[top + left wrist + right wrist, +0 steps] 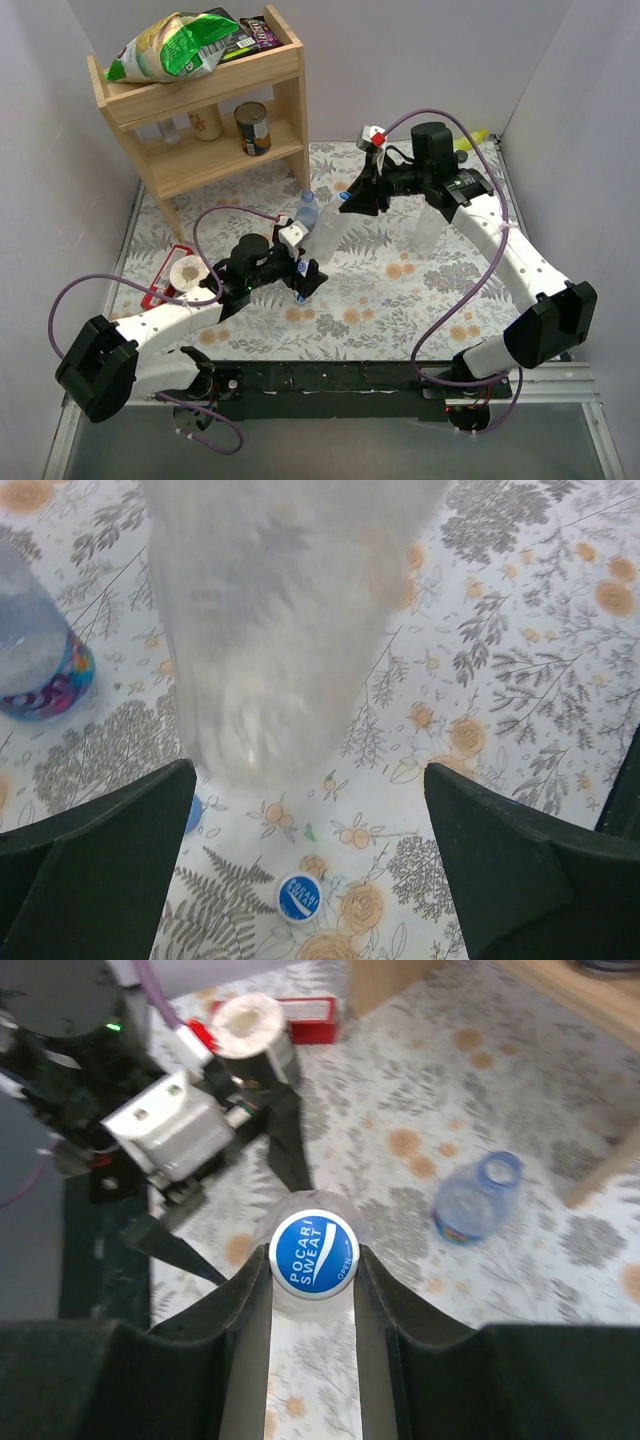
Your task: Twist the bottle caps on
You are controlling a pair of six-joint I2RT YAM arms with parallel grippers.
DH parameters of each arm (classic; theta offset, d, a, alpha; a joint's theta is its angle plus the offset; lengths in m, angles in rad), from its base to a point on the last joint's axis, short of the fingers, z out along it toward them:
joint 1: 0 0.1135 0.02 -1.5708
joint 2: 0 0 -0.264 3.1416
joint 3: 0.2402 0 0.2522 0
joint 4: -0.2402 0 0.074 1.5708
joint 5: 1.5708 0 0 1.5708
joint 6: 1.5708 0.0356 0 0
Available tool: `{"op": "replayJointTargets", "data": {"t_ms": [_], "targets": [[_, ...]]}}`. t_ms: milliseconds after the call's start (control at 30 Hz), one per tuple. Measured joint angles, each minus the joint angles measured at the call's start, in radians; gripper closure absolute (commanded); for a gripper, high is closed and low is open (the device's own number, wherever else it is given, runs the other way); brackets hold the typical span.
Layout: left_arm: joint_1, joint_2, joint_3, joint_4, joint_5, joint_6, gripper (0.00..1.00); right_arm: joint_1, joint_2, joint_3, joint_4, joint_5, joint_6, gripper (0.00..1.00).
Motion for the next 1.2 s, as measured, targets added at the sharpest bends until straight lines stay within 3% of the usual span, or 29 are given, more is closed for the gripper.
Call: {"op": "replayJointTargets", "data": {"t_ms": [300,700,1033,1200], "targets": [[0.017,-0.068,-0.005,-0.179,-0.079,0.038,0.02,-0.125,0.024,-0.034,-0.022,0.244,-0.261,0.99],[0.031,-0.079,-0.011,-0.235,-0.072,0.088,0.02,-0.160,0.133,-0.105,0.058,0.304,-0.349,0.96],[0.041,-0.077,-0.011,-0.236,-0.053,0.093,0.02,-0.161,0.144,-0.105,0.096,0.327,-0.333,0.67],[0.041,-0.074,-0.011,-0.234,-0.043,0.092,0.02,-0.161,0.145,-0.105,0.106,0.349,-0.311,0.60]]}}
